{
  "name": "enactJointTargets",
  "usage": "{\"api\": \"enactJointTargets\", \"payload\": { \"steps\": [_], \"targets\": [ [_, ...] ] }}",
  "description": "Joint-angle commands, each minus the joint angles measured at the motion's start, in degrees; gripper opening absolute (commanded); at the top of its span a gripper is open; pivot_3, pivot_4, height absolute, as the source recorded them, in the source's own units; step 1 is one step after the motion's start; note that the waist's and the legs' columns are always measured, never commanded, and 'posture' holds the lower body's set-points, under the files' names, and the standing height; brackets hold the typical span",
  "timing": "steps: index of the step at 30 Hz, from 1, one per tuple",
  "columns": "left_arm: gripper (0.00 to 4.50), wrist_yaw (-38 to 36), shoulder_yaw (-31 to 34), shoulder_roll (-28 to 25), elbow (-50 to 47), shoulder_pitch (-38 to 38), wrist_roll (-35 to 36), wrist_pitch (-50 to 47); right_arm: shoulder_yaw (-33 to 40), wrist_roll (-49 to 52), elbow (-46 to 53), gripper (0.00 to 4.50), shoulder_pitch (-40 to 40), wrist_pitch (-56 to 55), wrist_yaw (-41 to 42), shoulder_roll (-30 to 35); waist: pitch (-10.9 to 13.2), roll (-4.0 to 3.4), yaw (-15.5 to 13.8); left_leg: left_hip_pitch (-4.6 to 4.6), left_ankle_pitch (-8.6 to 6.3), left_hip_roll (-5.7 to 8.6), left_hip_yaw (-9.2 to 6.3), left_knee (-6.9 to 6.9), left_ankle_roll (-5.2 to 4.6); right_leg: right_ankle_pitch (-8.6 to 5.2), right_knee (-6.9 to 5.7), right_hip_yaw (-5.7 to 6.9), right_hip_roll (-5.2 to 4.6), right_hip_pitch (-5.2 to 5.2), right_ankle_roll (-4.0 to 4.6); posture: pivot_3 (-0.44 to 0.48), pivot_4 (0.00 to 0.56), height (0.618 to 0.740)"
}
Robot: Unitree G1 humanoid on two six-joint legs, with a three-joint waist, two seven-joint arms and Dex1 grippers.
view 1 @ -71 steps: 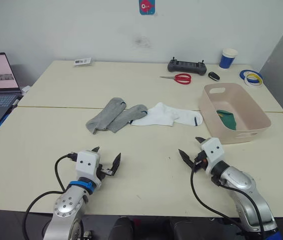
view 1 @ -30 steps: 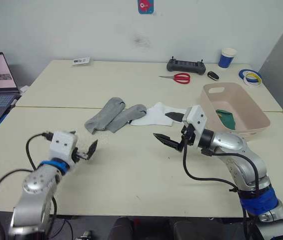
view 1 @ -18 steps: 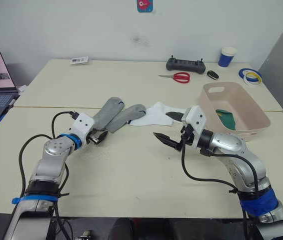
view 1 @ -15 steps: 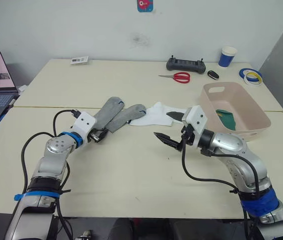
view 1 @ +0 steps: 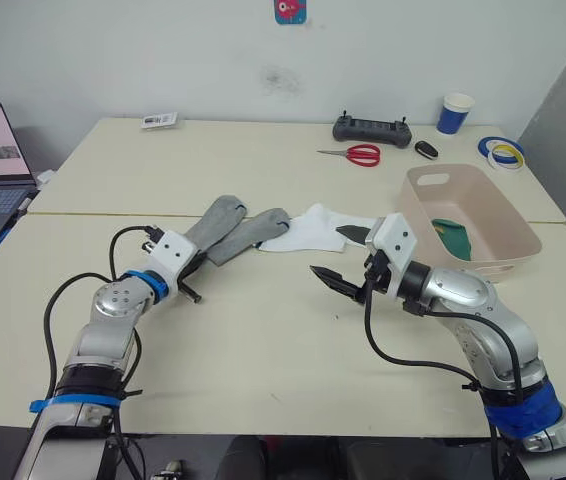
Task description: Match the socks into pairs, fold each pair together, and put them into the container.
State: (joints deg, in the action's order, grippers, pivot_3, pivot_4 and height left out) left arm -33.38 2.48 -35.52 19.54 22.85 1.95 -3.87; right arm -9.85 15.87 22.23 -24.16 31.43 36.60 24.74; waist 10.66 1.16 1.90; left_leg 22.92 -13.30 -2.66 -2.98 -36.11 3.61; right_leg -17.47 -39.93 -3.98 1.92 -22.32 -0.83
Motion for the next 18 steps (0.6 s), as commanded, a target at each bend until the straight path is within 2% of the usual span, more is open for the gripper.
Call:
{"api": "enactJointTargets", "payload": {
  "steps": [1,11,18],
  "targets": [
    [0.04,-0.59,2.84,-1.39,-4.56,-0.75,1.91,-1.63,0.77,0.64,1.18,4.50,-1.00,-0.87,0.39,-0.13,0.00,0.00,-0.01,0.00,0.00,0.00,-0.01,0.00,0.00,0.00,0.00,0.00,0.00,0.00,0.00,0.000,0.150,0.740],
    [0.04,-5.20,3.12,-2.19,-13.59,-5.98,5.02,-7.60,0.27,0.24,-0.63,4.50,-1.71,-1.82,1.52,-0.35,0.00,0.00,-0.01,0.00,0.00,0.00,0.00,0.00,0.00,-0.01,0.01,-0.01,-0.01,0.00,-0.01,0.000,0.150,0.740],
    [0.04,-5.66,2.01,-1.63,-30.91,-14.51,7.30,-19.40,0.33,0.14,-0.54,4.50,-1.15,-1.93,1.80,-0.18,0.00,0.00,0.13,0.00,0.00,-0.02,0.01,0.02,0.00,-0.02,0.03,-0.07,-0.02,0.00,-0.02,0.000,0.150,0.740]
  ]
}}
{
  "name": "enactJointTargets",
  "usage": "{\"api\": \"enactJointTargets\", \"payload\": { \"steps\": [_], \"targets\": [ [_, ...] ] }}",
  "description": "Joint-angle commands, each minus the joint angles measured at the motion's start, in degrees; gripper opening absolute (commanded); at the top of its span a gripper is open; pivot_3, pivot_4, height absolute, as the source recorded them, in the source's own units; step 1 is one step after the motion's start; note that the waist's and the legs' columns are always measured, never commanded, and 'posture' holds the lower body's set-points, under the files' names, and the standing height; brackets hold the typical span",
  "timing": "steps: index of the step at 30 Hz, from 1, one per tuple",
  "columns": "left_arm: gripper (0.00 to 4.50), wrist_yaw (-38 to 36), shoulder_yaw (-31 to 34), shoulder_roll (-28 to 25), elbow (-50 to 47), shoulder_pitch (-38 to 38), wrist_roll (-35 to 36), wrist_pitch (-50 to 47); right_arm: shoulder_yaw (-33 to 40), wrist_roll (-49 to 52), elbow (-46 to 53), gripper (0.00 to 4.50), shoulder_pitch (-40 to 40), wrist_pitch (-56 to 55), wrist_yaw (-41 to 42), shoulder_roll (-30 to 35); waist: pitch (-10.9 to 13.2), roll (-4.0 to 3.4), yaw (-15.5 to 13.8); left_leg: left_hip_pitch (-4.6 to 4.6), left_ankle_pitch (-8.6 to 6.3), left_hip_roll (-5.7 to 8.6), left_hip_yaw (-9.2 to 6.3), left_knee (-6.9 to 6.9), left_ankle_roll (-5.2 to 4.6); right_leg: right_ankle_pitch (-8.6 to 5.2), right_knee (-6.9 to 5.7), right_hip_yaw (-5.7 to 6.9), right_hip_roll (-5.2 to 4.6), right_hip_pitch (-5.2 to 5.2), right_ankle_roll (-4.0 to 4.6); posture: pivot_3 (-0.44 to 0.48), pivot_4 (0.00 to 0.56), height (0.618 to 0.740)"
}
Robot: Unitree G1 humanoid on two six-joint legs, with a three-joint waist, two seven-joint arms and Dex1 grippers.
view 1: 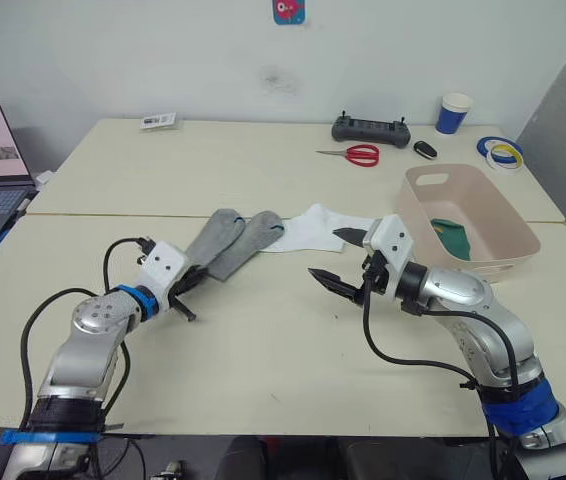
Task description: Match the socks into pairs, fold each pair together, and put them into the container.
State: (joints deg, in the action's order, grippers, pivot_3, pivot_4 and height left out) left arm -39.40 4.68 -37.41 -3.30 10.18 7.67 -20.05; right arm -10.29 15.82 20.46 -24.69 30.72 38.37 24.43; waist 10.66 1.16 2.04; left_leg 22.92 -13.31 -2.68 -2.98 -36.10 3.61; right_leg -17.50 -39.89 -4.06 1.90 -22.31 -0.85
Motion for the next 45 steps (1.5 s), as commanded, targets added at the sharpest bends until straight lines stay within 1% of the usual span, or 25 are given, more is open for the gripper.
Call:
{"api": "enactJointTargets", "payload": {
  "steps": [1,4,6,7,8,9,16,17,19,20,23,26,32,37,38,40,43,45],
  "targets": [
    [0.04,0.88,-0.43,0.55,-9.25,-2.56,1.31,-3.79,0.74,0.12,1.21,4.50,-0.48,-1.29,0.04,0.09,0.00,0.00,-0.03,0.00,0.00,0.00,0.00,0.00,0.00,0.00,0.00,-0.01,0.00,0.00,0.00,0.000,0.150,0.740],
    [0.04,2.95,-0.52,1.17,-8.59,-2.57,-0.50,-3.13,0.54,0.15,1.43,4.50,-0.21,-1.16,-0.05,-0.10,0.00,0.00,-0.13,-0.01,0.00,0.00,-0.06,0.00,0.00,0.00,-0.01,-0.03,0.00,0.01,0.00,0.000,0.150,0.740],
    [0.04,3.13,-0.30,1.53,-8.09,-2.17,-0.28,-2.35,0.29,0.08,1.47,4.50,-0.23,-1.16,0.02,-0.19,0.00,0.00,-0.12,-0.02,0.01,0.00,-0.09,-0.01,0.00,-0.01,-0.01,-0.03,0.00,0.01,0.01,0.000,0.150,0.740],
    [0.51,2.48,-0.24,1.41,-8.15,-2.20,0.36,-2.13,0.22,0.08,1.51,4.50,-0.21,-1.18,0.11,-0.16,0.00,0.00,-0.12,-0.03,0.01,0.00,-0.07,-0.01,0.00,-0.01,-0.02,-0.03,0.01,0.02,0.01,0.000,0.150,0.740],
    [0.72,2.13,-0.03,1.13,-8.10,-2.41,0.60,-1.89,0.21,0.10,1.48,4.50,-0.27,-1.18,0.18,-0.13,0.00,0.00,-0.11,-0.04,0.01,0.00,-0.05,-0.02,0.01,-0.01,-0.02,-0.02,0.01,0.02,0.01,0.000,0.150,0.740],
    [1.04,1.90,0.37,0.76,-8.05,-2.82,0.73,-1.63,0.25,0.12,1.47,4.50,-0.31,-1.16,0.25,-0.08,0.00,0.00,-0.12,-0.04,0.01,0.01,-0.02,-0.03,0.01,-0.01,-0.01,-0.01,0.01,0.02,0.01,0.000,0.150,0.740],
    [3.35,0.32,6.21,-0.04,-9.83,-7.41,4.62,-0.61,0.47,0.48,2.30,4.50,0.06,-0.76,0.87,0.64,0.00,0.00,-0.03,-0.03,0.01,-0.03,0.00,-0.01,0.01,-0.02,0.02,-0.02,-0.04,0.00,0.03,0.000,0.150,0.740],
    [3.62,0.92,6.59,-0.23,-9.26,-8.25,3.61,1.22,0.46,0.53,2.45,4.50,0.20,-0.69,0.89,0.69,0.00,0.00,-0.05,-0.03,0.01,-0.05,-0.03,0.00,0.00,-0.03,0.02,-0.02,-0.04,0.00,0.04,0.000,0.150,0.740],
    [4.32,2.22,6.65,-0.43,-8.15,-9.05,1.70,3.62,0.45,0.55,2.59,4.50,0.37,-0.68,0.90,0.77,0.00,0.00,-0.09,-0.03,0.00,-0.05,-0.06,0.01,0.00,-0.04,0.02,-0.04,-0.04,0.00,0.06,0.000,0.150,0.740],
    [4.46,2.43,6.63,-0.39,-7.88,-9.21,1.53,4.05,0.44,0.55,2.57,4.50,0.43,-0.71,0.91,0.79,0.00,0.00,-0.10,-0.03,0.01,-0.05,-0.07,0.01,0.00,-0.04,0.01,-0.04,-0.04,0.00,0.07,0.000,0.150,0.740],
    [4.46,2.02,5.95,-0.38,-7.28,-8.83,1.73,4.60,0.39,0.42,2.28,4.50,0.51,-0.93,0.96,0.84,0.00,0.00,-0.10,-0.03,0.01,-0.03,-0.04,0.00,0.01,-0.04,0.02,-0.04,-0.04,0.01,0.07,0.000,0.150,0.740],
    [3.83,1.86,5.73,-0.57,-6.38,-8.37,1.62,4.90,0.46,0.28,2.15,4.50,0.62,-1.01,0.82,0.84,0.00,0.00,-0.10,-0.04,0.01,-0.02,0.00,0.00,0.00,-0.04,0.02,-0.04,-0.04,0.01,0.07,0.000,0.150,0.740],
    [1.79,0.93,5.11,-0.92,-4.84,-7.95,1.16,6.18,0.62,0.54,2.41,4.50,1.02,-0.80,0.49,0.59,0.00,0.00,-0.12,-0.03,0.01,-0.03,0.00,0.00,0.00,-0.05,0.02,-0.03,-0.04,0.00,0.07,0.000,0.150,0.740],
    [0.11,-1.53,6.11,-1.45,-6.28,-8.26,3.64,4.91,0.67,0.76,2.24,4.50,0.75,-0.58,0.44,0.42,0.00,0.00,-0.10,-0.03,0.01,-0.03,0.00,0.00,0.01,-0.05,0.02,-0.02,-0.03,0.00,0.07,0.000,0.150,0.740],
    [0.02,-2.04,6.73,-1.65,-7.22,-8.64,4.56,3.99,0.69,0.86,2.33,4.50,0.78,-0.45,0.53,0.50,0.00,0.00,-0.10,-0.03,0.01,-0.03,0.00,0.00,0.00,-0.05,0.02,-0.02,-0.03,0.00,0.06,0.000,0.150,0.740],
    [0.02,-3.23,7.91,-2.52,-9.98,-9.69,6.82,1.50,0.74,0.99,2.48,4.50,0.90,-0.27,0.73,0.73,0.00,0.00,-0.08,-0.03,0.01,-0.04,0.00,0.00,0.00,-0.05,0.02,-0.03,-0.04,0.00,0.06,0.000,0.150,0.740],
    [0.02,-5.93,9.54,-5.38,-16.54,-12.08,11.31,-4.55,0.97,1.14,2.51,4.50,1.22,-0.34,1.24,1.31,0.02,0.03,-0.02,-0.03,0.01,-0.06,0.00,0.01,0.00,-0.05,0.02,-0.04,-0.04,0.00,0.07,0.000,0.150,0.740],
    [0.02,-6.71,10.47,-7.00,-19.72,-13.23,13.06,-7.11,1.18,1.18,2.54,4.50,1.49,-0.53,1.44,1.70,0.02,0.02,0.01,-0.04,0.00,-0.07,-0.02,0.01,0.01,-0.05,0.02,-0.04,-0.04,0.00,0.07,0.000,0.150,0.740]
  ]
}}
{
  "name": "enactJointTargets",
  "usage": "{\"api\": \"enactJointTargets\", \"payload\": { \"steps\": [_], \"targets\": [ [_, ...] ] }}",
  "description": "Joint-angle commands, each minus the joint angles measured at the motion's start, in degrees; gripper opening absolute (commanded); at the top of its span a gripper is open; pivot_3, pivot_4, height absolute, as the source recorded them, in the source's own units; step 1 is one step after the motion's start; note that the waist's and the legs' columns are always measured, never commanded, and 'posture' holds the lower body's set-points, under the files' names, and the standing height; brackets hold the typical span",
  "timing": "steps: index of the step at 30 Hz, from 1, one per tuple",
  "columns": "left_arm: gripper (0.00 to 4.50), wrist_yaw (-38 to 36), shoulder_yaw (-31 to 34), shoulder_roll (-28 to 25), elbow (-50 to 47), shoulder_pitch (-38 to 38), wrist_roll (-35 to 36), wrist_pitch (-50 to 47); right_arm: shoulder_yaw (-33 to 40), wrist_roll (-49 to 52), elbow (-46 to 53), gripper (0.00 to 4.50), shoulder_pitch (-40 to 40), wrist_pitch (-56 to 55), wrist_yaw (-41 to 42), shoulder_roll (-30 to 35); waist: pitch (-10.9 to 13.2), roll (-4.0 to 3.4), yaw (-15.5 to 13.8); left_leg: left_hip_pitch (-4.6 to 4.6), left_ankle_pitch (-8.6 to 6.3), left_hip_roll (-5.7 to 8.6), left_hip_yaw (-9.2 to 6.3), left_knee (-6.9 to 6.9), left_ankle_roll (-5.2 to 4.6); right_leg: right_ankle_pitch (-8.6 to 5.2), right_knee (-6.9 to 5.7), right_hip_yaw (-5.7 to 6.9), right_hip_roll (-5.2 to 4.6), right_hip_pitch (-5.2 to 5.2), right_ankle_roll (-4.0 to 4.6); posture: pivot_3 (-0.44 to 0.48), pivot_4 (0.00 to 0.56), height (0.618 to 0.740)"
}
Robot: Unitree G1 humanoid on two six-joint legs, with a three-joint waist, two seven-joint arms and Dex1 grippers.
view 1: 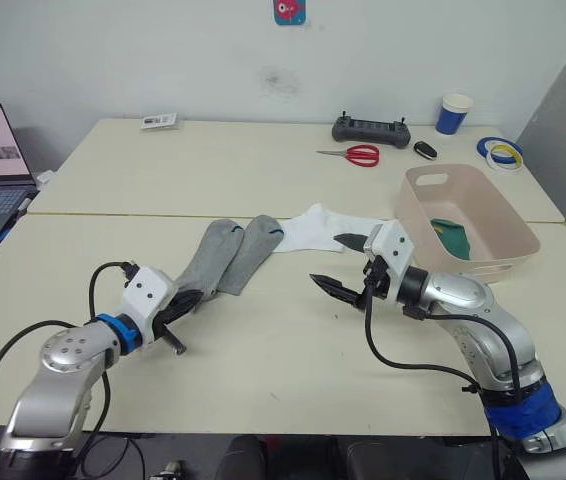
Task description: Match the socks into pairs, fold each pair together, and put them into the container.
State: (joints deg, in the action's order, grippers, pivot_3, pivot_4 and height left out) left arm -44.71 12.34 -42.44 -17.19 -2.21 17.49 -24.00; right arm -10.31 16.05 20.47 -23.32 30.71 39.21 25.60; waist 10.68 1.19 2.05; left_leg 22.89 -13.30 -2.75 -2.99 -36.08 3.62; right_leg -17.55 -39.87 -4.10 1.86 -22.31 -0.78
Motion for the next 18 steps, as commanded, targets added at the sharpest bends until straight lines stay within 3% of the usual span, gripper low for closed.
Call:
{"api": "enactJointTargets", "payload": {
  "steps": [1,3,6,9,14,18],
  "targets": [
    [0.02,-1.68,3.14,-2.63,-6.90,-1.06,4.15,-4.71,1.28,0.96,2.44,4.50,0.20,-0.64,0.65,0.66,0.00,0.00,0.00,0.00,0.00,0.00,-0.01,0.00,0.00,0.00,0.00,0.00,0.00,0.00,0.00,0.000,0.150,0.740],
    [0.02,-2.47,3.04,-3.81,-8.19,-1.18,4.71,-5.66,1.31,0.96,2.08,4.50,0.25,-0.94,0.74,0.83,0.00,0.00,0.00,-0.01,0.00,0.00,-0.01,0.00,0.00,-0.01,-0.01,0.00,0.00,0.01,0.01,0.000,0.150,0.740],
    [0.02,-0.21,1.24,-3.71,-5.00,0.51,-0.41,-0.29,1.26,0.89,1.69,4.50,0.24,-1.22,0.79,0.84,0.00,0.00,-0.03,-0.02,0.00,0.01,0.01,-0.01,0.00,-0.01,-0.01,0.00,0.01,0.01,0.01,0.000,0.150,0.740],
    [0.57,2.78,1.45,-0.25,-1.77,2.42,-1.01,2.09,1.19,0.79,1.55,4.50,0.25,-1.37,0.83,0.85,0.00,0.00,-0.11,-0.02,0.00,0.03,0.01,-0.01,0.00,-0.01,0.00,0.00,0.01,0.01,0.01,0.000,0.150,0.740],
    [2.11,1.89,2.79,4.10,1.79,2.12,1.56,6.01,1.31,0.92,2.10,4.50,0.39,-0.87,0.85,1.21,0.02,0.03,-0.08,0.01,0.00,0.03,0.09,-0.01,0.00,0.00,0.08,0.00,0.00,0.00,0.01,0.000,0.150,0.740],
    [3.33,2.38,1.09,4.94,4.06,1.88,-0.49,8.67,1.56,1.74,3.03,4.50,0.25,0.12,1.17,1.70,0.02,0.03,-0.13,0.01,0.00,0.01,0.04,0.01,0.00,-0.01,0.07,0.00,0.00,0.00,0.01,0.000,0.150,0.740]
  ]
}}
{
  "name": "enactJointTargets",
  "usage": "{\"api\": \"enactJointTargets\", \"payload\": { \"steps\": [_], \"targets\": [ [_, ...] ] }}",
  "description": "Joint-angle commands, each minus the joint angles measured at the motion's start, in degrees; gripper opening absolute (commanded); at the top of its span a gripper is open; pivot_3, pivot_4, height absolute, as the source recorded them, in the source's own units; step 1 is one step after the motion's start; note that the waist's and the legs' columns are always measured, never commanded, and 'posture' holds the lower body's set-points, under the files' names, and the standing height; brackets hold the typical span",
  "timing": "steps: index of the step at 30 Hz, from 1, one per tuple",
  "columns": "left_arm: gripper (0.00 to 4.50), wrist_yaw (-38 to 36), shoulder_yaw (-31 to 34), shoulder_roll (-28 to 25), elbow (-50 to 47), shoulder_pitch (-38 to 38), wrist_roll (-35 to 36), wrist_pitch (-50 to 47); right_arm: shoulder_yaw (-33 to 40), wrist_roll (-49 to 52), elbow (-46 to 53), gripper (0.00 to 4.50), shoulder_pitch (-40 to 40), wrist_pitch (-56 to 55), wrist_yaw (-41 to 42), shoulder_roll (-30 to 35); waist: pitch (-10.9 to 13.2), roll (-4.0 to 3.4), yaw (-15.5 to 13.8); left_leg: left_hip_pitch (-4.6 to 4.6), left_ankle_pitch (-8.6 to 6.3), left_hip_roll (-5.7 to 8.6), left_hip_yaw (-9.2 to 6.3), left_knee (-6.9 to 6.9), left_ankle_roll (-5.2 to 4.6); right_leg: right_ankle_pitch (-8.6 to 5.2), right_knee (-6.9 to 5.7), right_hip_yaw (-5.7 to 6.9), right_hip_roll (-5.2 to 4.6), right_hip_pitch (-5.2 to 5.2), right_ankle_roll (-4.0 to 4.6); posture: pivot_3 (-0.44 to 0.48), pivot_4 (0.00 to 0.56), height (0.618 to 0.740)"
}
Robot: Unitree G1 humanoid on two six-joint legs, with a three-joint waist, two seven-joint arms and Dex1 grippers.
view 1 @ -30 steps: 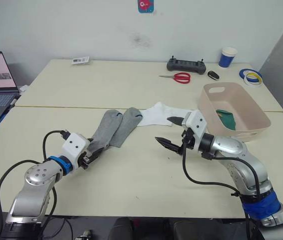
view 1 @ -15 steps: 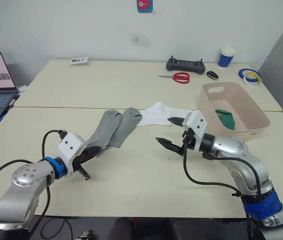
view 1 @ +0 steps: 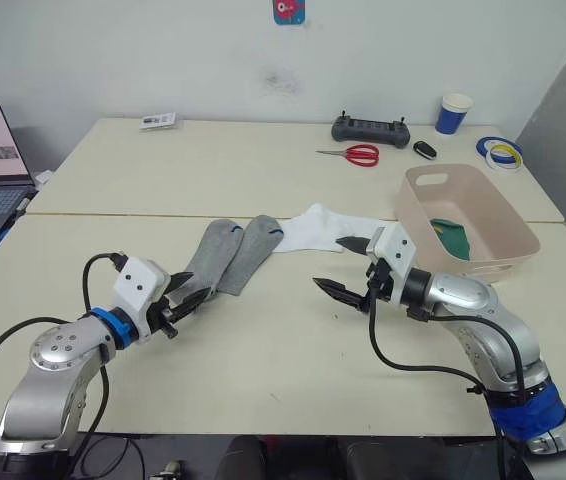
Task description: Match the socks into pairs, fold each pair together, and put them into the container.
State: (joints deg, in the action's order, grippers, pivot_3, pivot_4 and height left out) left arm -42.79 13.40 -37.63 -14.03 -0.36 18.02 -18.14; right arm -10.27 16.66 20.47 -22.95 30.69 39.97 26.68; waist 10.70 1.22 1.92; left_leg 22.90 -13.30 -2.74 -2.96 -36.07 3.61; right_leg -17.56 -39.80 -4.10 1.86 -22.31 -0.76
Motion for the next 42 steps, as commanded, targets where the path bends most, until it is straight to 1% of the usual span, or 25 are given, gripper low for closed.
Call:
{"api": "enactJointTargets", "payload": {
  "steps": [1,4,7,11,14,16,26,27,32,34,36,38,40,42],
  "targets": [
    [3.65,0.58,-0.94,0.14,1.67,0.24,-2.25,3.91,1.48,1.31,3.10,4.50,-0.21,0.31,0.50,0.72,0.00,0.00,0.00,0.00,0.00,-0.01,-0.03,0.00,0.00,0.00,0.00,0.00,0.00,0.00,0.00,0.000,0.150,0.740],
    [4.49,2.35,-3.44,0.74,4.85,1.81,-6.24,7.70,1.22,1.62,3.27,4.50,-0.27,0.66,0.71,0.99,0.00,0.00,-0.02,-0.01,0.00,0.02,-0.02,0.00,0.00,0.00,-0.01,0.00,0.01,0.01,0.00,0.000,0.150,0.740],
    [4.49,3.86,-6.31,0.60,8.67,4.05,-10.51,10.75,1.04,1.53,3.50,4.50,-0.13,0.93,0.76,1.01,0.00,0.00,-0.03,-0.01,0.00,0.05,0.01,-0.02,0.00,0.00,-0.01,0.01,0.01,0.02,0.00,0.000,0.150,0.740],
    [4.49,5.19,-8.21,0.46,11.89,6.76,-13.35,12.55,0.96,1.22,3.60,4.50,0.05,0.99,0.76,1.07,0.00,0.00,-0.04,0.00,0.00,0.05,0.03,-0.02,0.00,0.00,-0.01,0.02,0.02,0.01,0.00,0.000,0.150,0.740],
    [3.96,5.52,-8.39,0.50,12.59,7.10,-13.96,13.56,1.02,1.04,3.72,4.50,0.28,0.96,0.64,1.17,0.00,0.00,-0.02,0.01,0.00,0.04,0.02,-0.01,0.00,0.00,-0.01,0.03,0.02,0.01,-0.01,0.000,0.150,0.740],
    [3.41,4.83,-7.90,0.40,11.63,6.26,-13.16,13.83,1.10,1.04,3.94,4.50,0.47,1.06,0.47,1.17,0.00,0.00,0.05,0.00,0.00,0.03,0.03,0.00,0.00,0.00,-0.01,0.03,0.02,0.01,0.00,0.000,0.150,0.740],
    [0.17,3.28,-5.00,-0.60,7.31,2.75,-9.30,10.63,1.04,1.22,3.59,4.50,0.39,0.72,0.56,0.96,0.00,0.00,0.03,-0.01,0.00,0.01,-0.02,0.00,0.00,0.00,-0.04,0.02,0.01,0.01,0.00,0.000,0.150,0.740],
    [0.02,2.84,-4.70,-0.74,6.47,2.41,-8.53,9.64,0.97,1.19,3.48,4.50,0.33,0.63,0.63,0.94,0.00,0.00,0.04,-0.01,0.00,0.02,-0.01,-0.01,0.00,0.00,-0.04,0.02,0.01,0.01,0.00,0.000,0.150,0.740],
    [0.02,1.45,-3.15,-2.09,1.70,-0.16,-6.00,5.00,0.89,1.09,3.11,4.50,0.16,0.33,0.98,0.93,0.00,0.00,0.07,-0.01,0.00,0.02,0.03,-0.01,0.00,0.00,-0.02,0.02,0.01,0.01,-0.01,0.000,0.150,0.740],
    [0.02,-0.24,-2.28,-3.14,-3.23,-1.93,-2.52,0.27,0.82,1.07,3.11,4.50,0.22,0.26,1.07,0.85,0.00,0.01,0.11,0.00,0.00,0.00,0.01,0.00,0.00,0.00,-0.02,0.02,0.00,0.00,0.00,0.000,0.150,0.740],
    [0.02,-1.54,-1.43,-4.47,-9.59,-3.25,2.89,-7.38,0.73,1.09,3.01,4.50,0.23,0.14,1.25,0.77,0.00,0.01,0.11,0.01,0.00,-0.02,-0.03,0.00,0.00,0.00,-0.02,0.01,0.00,0.00,0.00,0.000,0.150,0.740],
    [0.02,-1.89,-0.95,-5.50,-14.01,-3.50,6.56,-12.43,0.68,1.04,2.89,4.50,0.24,0.00,1.38,0.73,0.01,0.01,0.15,0.00,0.00,-0.01,-0.05,0.00,0.00,0.00,-0.02,0.00,0.00,0.01,0.00,0.000,0.150,0.740],
    [0.02,-0.76,-0.82,-6.23,-16.15,-1.83,7.53,-15.42,0.70,0.97,2.68,4.50,0.14,-0.11,1.42,0.64,0.01,0.01,0.07,0.00,0.00,0.01,-0.05,0.00,0.00,0.00,-0.04,0.01,0.01,0.02,0.00,0.000,0.150,0.740],
    [0.02,0.54,-1.60,-6.87,-15.30,-0.04,5.95,-16.42,0.68,0.82,2.39,4.50,0.01,-0.27,1.39,0.57,0.01,0.01,0.04,-0.02,0.00,0.02,-0.06,-0.02,0.00,0.00,-0.05,0.01,0.02,0.04,-0.01,0.000,0.150,0.740]
  ]
}}
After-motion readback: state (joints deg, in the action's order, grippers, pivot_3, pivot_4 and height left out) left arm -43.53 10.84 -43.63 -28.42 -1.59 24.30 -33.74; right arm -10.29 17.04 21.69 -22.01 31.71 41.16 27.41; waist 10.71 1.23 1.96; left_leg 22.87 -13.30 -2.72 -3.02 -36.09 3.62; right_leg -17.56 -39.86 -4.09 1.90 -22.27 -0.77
